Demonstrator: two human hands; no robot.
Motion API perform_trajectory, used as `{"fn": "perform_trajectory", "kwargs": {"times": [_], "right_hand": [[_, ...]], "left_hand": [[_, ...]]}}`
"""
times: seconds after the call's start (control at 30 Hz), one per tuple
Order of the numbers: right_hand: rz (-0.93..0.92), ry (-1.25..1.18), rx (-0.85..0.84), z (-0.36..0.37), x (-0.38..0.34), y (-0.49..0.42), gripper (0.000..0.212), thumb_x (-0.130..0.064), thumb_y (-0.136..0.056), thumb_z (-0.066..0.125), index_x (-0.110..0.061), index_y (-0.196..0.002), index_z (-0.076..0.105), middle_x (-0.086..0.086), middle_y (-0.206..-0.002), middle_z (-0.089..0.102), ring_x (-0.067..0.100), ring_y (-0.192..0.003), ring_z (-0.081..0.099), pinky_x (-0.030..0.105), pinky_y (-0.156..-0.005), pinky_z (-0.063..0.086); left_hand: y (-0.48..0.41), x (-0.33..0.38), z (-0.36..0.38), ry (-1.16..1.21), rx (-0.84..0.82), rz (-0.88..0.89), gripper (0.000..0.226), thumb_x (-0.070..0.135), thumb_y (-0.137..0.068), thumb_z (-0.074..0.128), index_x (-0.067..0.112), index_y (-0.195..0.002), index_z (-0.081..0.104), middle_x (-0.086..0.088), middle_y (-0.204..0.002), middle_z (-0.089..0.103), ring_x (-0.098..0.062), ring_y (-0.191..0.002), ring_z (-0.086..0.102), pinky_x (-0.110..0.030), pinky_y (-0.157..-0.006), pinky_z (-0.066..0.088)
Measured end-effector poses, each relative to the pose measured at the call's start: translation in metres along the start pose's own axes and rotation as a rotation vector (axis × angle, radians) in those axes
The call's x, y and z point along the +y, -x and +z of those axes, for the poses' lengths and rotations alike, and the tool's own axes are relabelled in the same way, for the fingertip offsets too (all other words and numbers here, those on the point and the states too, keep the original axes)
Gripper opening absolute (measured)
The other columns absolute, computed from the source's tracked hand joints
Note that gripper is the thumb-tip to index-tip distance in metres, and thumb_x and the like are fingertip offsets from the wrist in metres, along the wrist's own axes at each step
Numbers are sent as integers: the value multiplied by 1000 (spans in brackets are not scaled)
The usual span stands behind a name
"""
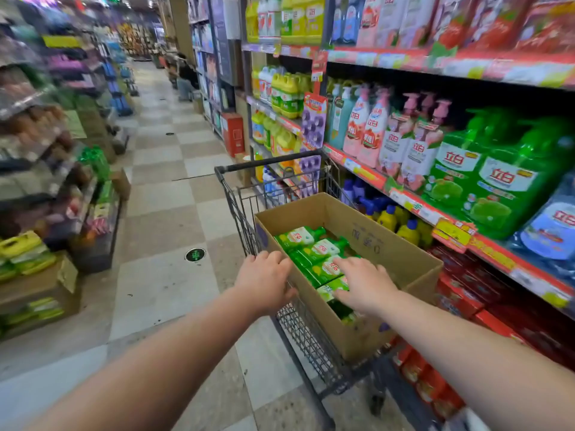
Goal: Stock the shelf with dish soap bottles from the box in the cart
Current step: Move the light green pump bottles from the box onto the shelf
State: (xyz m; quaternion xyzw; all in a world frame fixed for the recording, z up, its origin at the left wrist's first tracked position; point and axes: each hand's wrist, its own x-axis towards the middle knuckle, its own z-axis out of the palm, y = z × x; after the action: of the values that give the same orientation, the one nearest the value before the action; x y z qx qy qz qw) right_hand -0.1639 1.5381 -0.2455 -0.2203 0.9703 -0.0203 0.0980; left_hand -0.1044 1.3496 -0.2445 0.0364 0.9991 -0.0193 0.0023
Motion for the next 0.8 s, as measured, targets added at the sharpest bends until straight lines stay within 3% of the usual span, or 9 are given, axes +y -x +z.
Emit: {"fn": "perform_trajectory", "kwargs": {"times": [0.37, 0.8], "right_hand": [[82, -114, -86, 1, 50, -144, 71, -47, -91, 54, -25, -150, 21, 3, -152, 32, 27, -140, 31, 51, -112, 26], [379, -271, -189, 45, 120, -169, 67, -43, -89, 57, -20, -146, 30, 7, -147, 38, 29, -135, 38, 44, -106, 37]], "left_hand": [[-157, -21, 11, -50, -99, 96, 56, 53, -88, 49, 20, -132, 42, -4, -136, 44, -26, -128, 39, -42, -105, 33], [-264, 23, 91, -44, -432, 320, 68, 53, -88, 48, 18, -143, 28, -7, -144, 38, -29, -133, 36, -45, -107, 34]]}}
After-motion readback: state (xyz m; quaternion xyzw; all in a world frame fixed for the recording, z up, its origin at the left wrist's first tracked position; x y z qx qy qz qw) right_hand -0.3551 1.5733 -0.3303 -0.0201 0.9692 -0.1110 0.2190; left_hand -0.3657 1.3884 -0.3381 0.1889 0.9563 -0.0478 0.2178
